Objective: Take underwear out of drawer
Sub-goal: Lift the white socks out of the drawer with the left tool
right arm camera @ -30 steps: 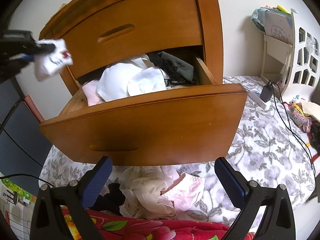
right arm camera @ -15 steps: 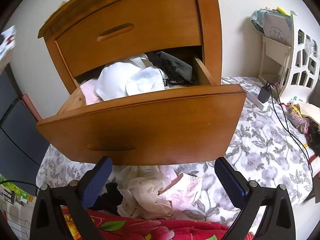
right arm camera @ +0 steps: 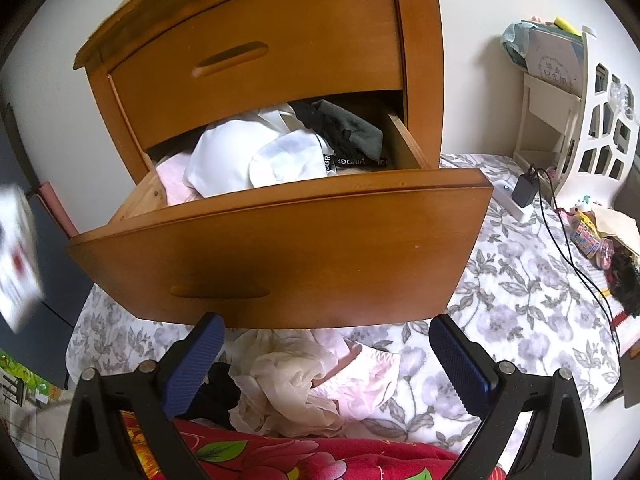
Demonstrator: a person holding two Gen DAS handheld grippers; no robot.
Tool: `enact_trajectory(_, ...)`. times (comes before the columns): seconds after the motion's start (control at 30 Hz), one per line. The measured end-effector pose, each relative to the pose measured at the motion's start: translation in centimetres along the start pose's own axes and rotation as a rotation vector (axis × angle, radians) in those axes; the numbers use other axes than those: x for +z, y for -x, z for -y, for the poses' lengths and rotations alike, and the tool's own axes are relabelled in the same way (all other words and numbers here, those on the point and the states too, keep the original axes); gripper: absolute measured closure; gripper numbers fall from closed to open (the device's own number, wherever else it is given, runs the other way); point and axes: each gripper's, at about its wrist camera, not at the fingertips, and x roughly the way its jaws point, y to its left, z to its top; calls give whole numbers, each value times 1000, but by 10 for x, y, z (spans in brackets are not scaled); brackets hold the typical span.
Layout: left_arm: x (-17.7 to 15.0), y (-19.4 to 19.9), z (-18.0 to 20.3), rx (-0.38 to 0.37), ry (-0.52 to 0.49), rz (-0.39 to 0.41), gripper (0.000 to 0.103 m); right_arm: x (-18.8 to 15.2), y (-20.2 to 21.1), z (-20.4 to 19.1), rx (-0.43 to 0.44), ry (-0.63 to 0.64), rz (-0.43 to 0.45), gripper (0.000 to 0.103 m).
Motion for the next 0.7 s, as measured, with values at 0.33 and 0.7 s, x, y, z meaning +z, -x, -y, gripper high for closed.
enact_trajectory(0.33,-43,-67,-3,78,-21,-170,88,0,-1,-1,-1,2,-8,0)
enact_trajectory(0.7,-50,-92,-16,95,-55,-241,88,-1,-4,0,2,-1,-20,0)
